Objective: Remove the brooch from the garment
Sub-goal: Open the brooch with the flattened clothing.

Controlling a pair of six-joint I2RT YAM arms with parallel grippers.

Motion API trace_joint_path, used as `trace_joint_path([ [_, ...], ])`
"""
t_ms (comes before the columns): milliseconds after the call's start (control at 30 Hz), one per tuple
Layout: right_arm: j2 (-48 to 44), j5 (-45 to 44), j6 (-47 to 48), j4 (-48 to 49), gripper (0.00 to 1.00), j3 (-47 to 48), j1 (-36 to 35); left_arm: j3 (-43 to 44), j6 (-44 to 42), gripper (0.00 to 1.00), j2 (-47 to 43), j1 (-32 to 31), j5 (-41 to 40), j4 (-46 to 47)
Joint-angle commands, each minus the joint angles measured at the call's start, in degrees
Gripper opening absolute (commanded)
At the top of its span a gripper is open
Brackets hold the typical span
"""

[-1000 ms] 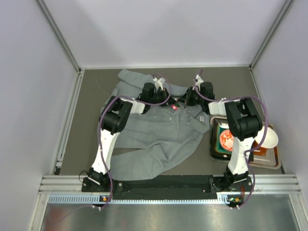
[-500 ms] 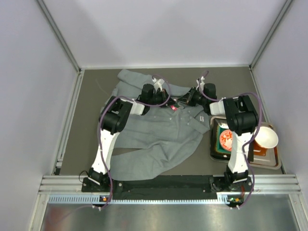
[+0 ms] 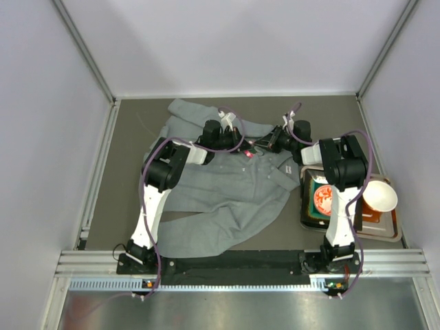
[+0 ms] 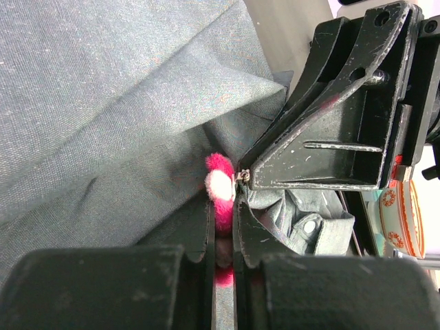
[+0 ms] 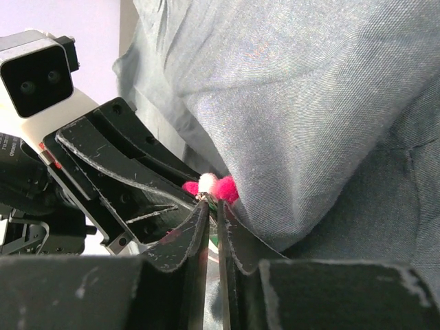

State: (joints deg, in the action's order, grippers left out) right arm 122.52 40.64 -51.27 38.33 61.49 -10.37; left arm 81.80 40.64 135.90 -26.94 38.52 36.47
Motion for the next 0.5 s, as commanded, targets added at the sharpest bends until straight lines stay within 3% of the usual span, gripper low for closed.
trace_joint_path([
  [0, 0.1, 2.0, -0.3, 3.6, 0.12, -0.1, 0.0, 0.0, -2.1, 0.0, -2.1, -0.3, -0.9, 2.4],
  [200, 1.0, 2.9, -1.0, 3.2, 0.12, 0.6, 0.0, 0.0, -2.5, 0.0, -2.3, -0.4, -0.7, 2.4],
  [467, 2.3, 2.9, -1.7, 2.0, 0.05, 1.7, 0.0, -0.8, -3.3, 0.0, -2.9, -0.7, -0.5, 3.4],
])
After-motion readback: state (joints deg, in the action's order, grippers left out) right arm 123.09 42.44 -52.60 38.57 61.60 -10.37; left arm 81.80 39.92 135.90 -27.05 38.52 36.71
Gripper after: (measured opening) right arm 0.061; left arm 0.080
